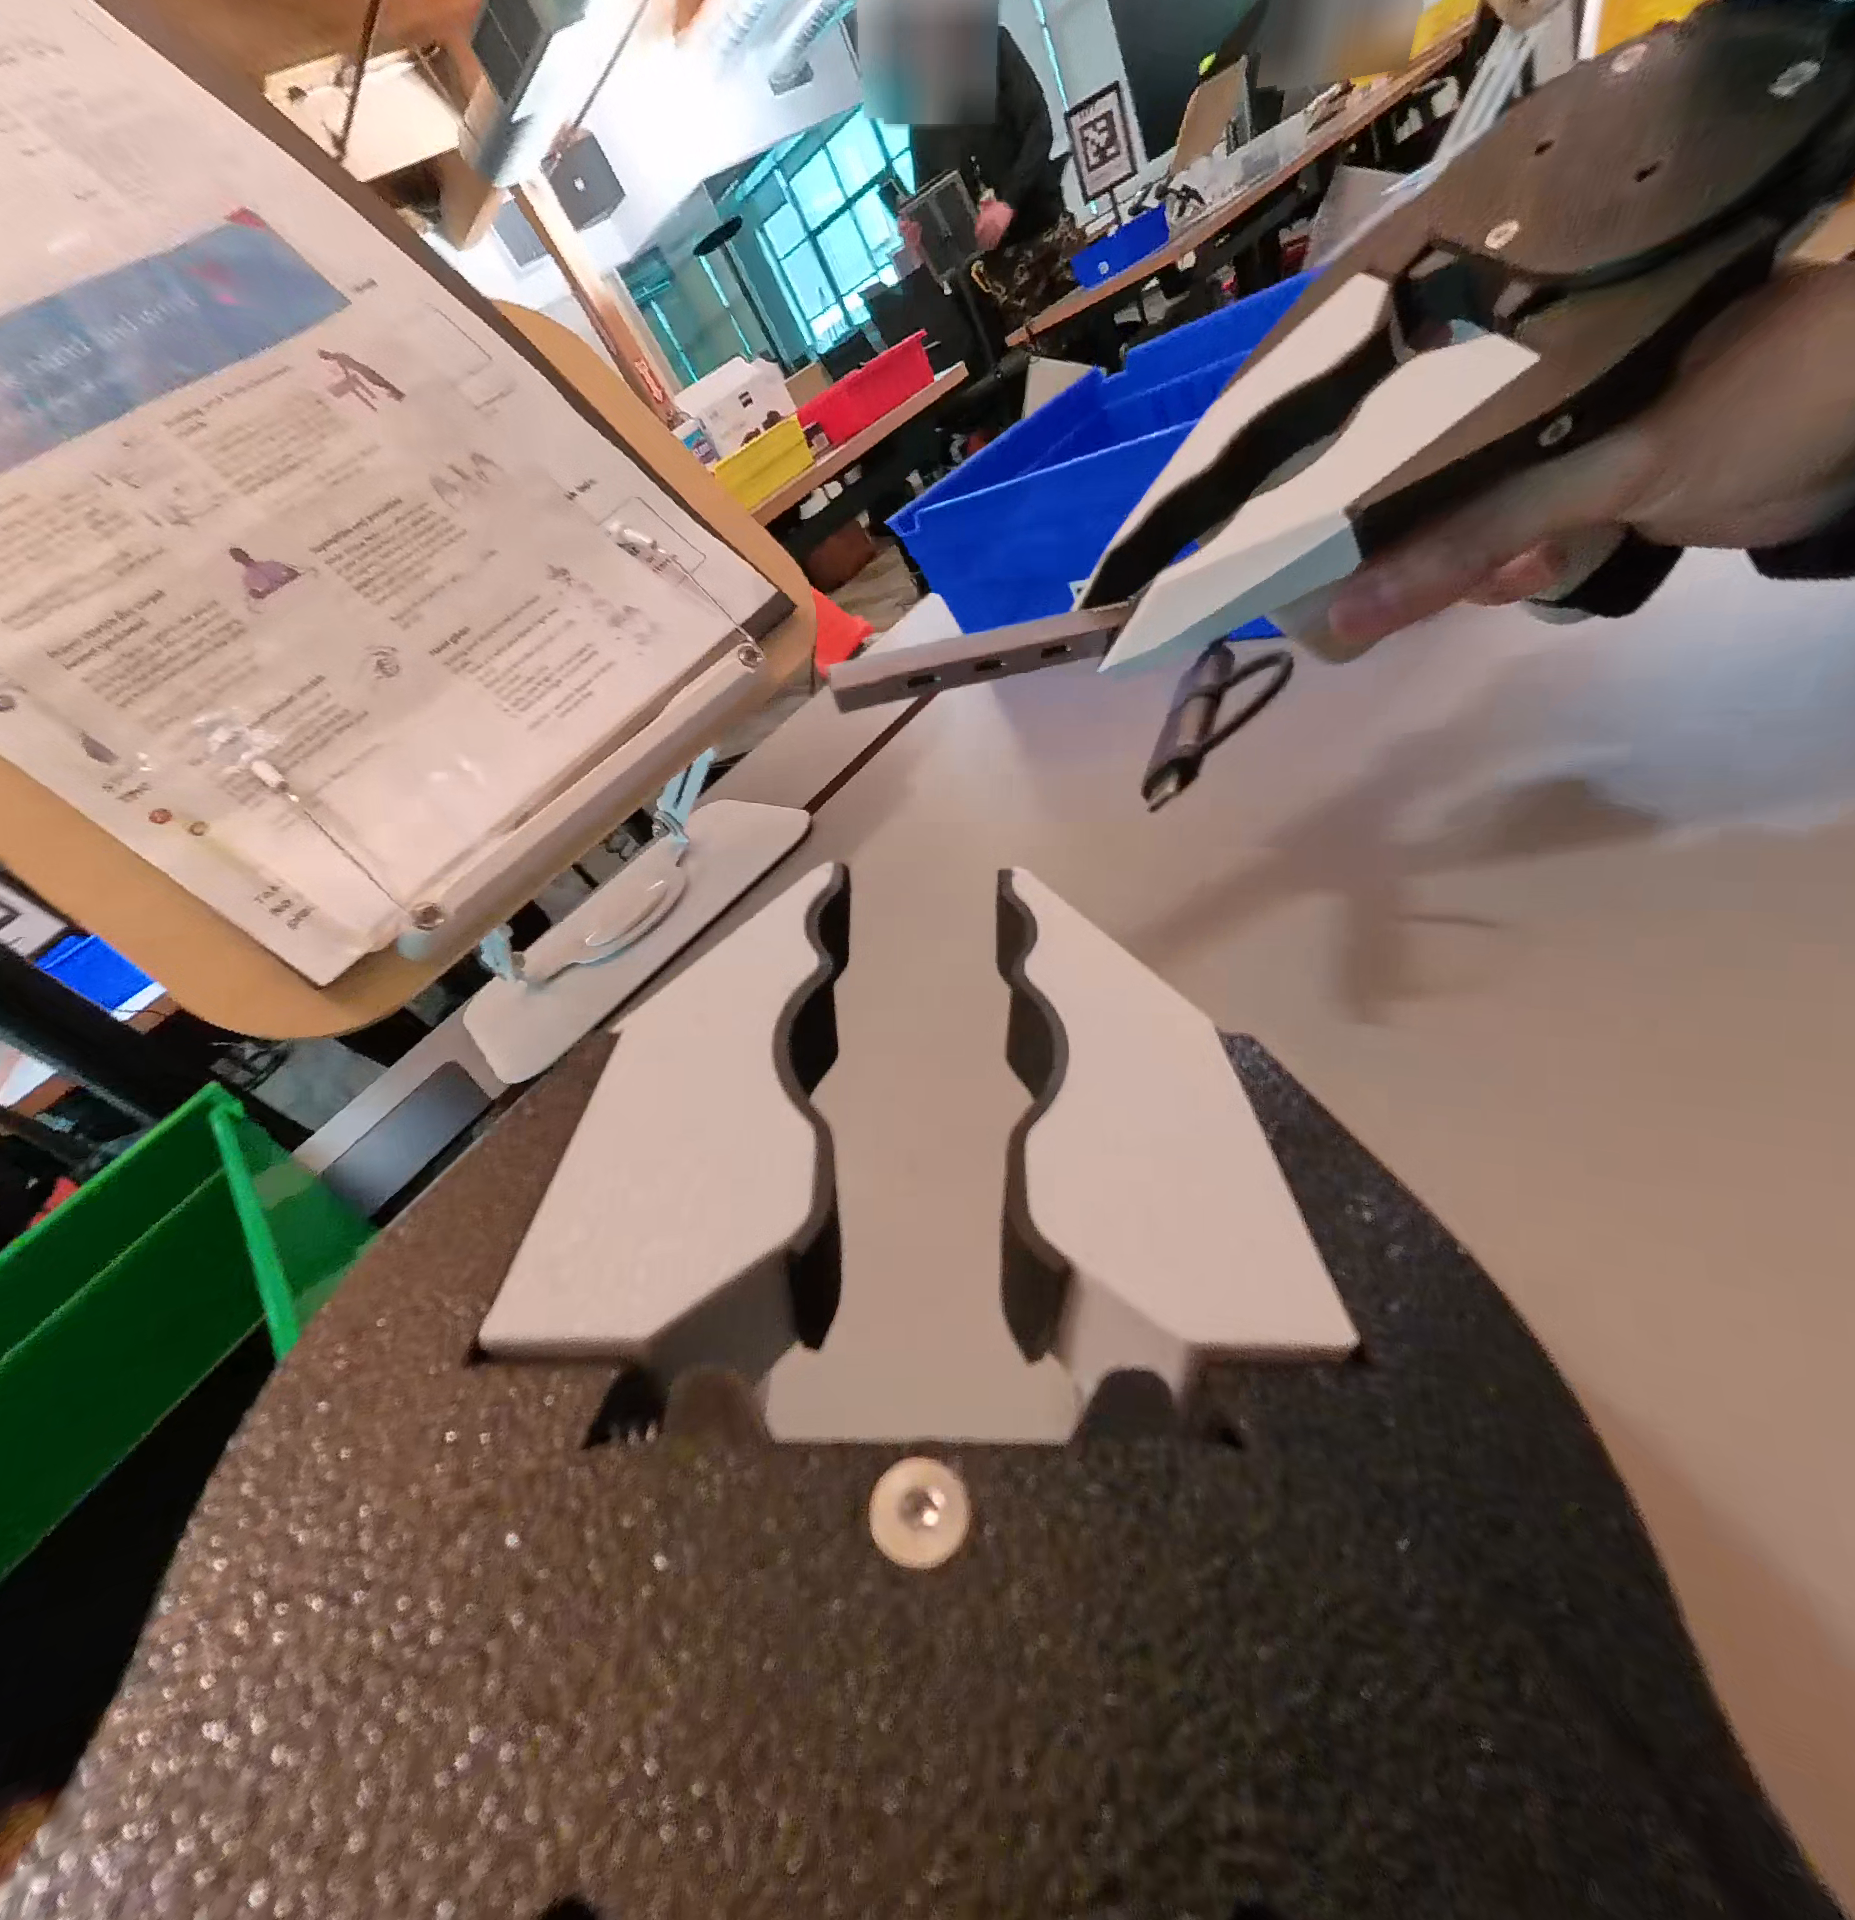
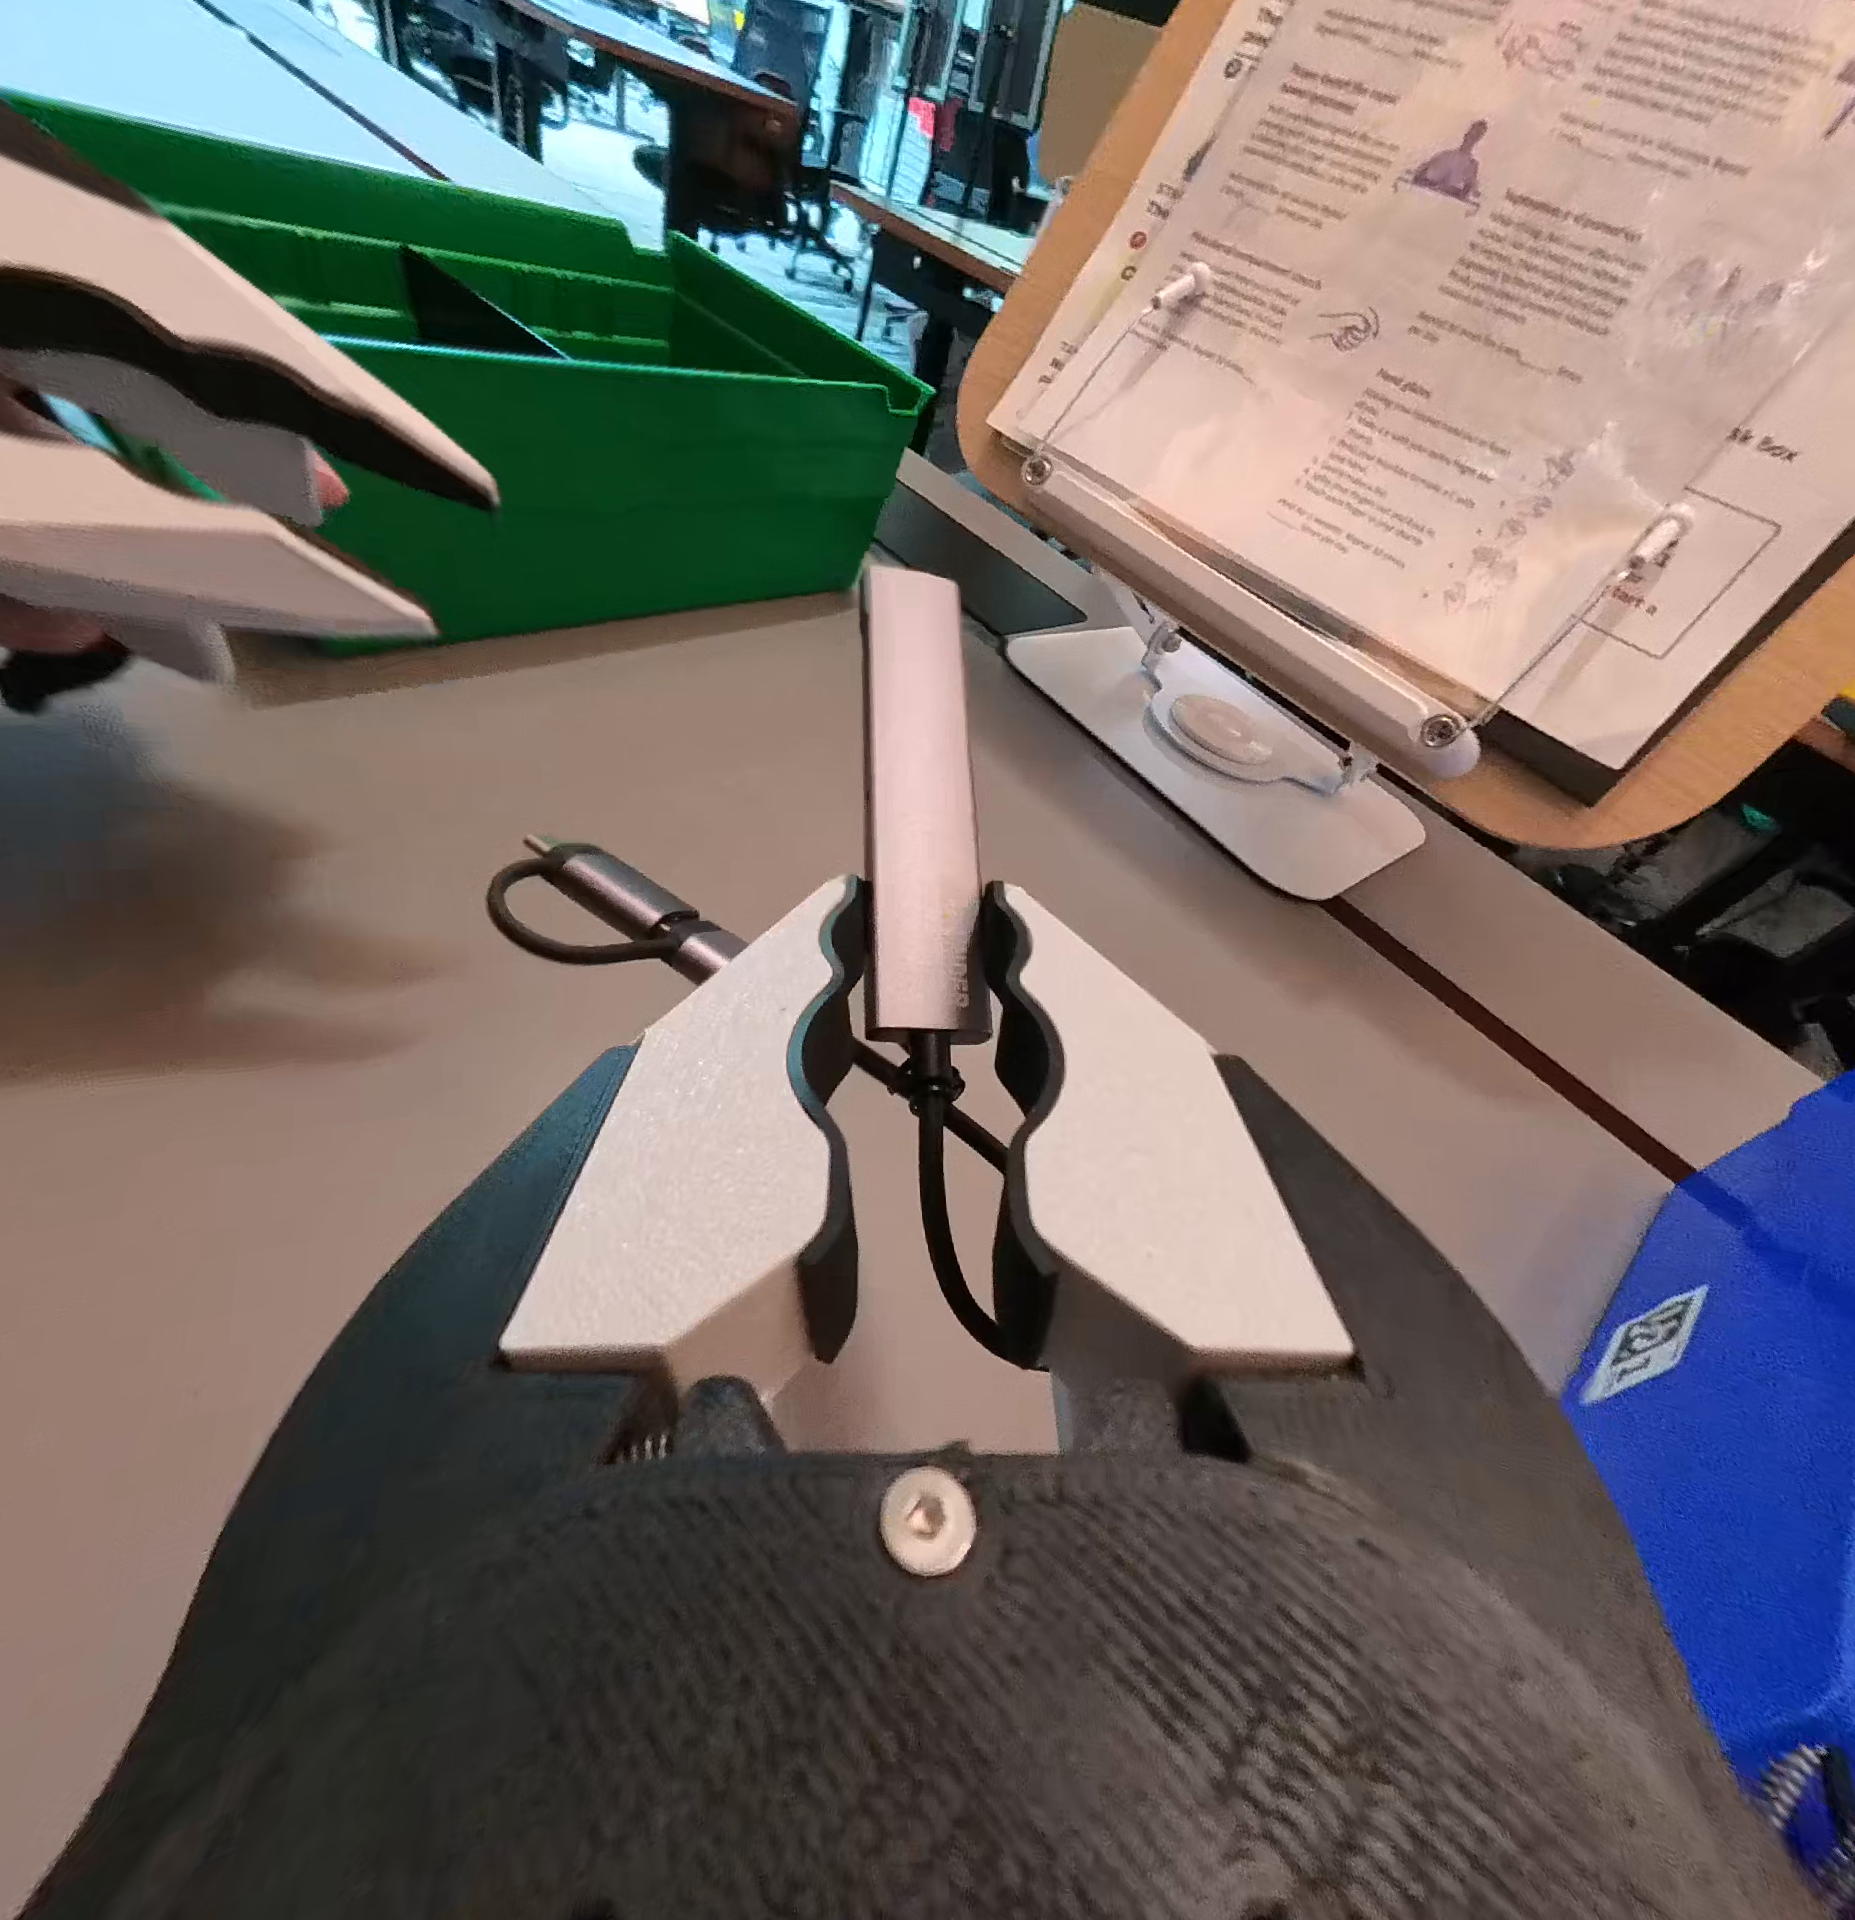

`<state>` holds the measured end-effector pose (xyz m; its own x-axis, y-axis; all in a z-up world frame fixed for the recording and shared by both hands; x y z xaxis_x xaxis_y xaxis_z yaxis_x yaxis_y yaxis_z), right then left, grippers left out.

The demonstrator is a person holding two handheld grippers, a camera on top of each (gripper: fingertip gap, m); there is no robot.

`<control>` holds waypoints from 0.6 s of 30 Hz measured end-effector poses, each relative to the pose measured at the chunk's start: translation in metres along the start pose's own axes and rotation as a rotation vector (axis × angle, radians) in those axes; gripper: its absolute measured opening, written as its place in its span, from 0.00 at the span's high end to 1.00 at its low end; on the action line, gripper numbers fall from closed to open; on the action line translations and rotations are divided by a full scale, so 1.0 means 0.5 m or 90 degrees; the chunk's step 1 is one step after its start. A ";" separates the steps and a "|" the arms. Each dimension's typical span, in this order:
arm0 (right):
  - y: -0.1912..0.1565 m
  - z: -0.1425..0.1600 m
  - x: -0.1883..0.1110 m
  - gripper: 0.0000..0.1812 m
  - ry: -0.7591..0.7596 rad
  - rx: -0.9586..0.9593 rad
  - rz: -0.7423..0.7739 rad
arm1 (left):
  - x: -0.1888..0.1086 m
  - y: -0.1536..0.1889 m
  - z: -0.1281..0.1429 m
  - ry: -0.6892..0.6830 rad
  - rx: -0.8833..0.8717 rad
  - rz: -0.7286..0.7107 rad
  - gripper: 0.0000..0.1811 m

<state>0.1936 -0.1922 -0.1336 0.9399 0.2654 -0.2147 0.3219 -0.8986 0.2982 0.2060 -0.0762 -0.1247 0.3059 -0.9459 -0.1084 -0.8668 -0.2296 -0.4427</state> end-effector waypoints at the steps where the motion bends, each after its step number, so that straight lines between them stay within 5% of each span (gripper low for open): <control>1: 0.009 0.002 -0.001 0.88 0.000 -0.005 0.020 | -0.004 -0.006 -0.004 0.001 -0.004 -0.010 0.86; 8: 0.045 0.020 -0.006 0.88 -0.009 -0.008 0.081 | -0.066 -0.106 -0.037 -0.016 -0.115 -0.086 0.90; 13: 0.053 0.033 -0.008 0.88 -0.021 -0.004 0.079 | -0.167 -0.241 0.046 -0.239 -0.173 -0.115 0.86; 18: 0.050 0.036 -0.006 0.88 -0.025 -0.006 0.070 | -0.232 -0.243 0.157 -0.459 -0.305 -0.003 0.82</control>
<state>0.1966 -0.2217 -0.1423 0.9644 0.1514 -0.2167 0.2184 -0.9182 0.3305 0.3069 0.0794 -0.1283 0.3439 -0.6054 -0.7178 -0.8880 -0.4582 -0.0390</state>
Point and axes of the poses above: each gripper's, where its closed fingertips meet, x out along the fingers, z out of its underside, y = z × x across the jaws, the point moved 1 cm from there along -x, back along the fingers, and after that the axes turned 3 degrees about z, right-handed, at the moved point
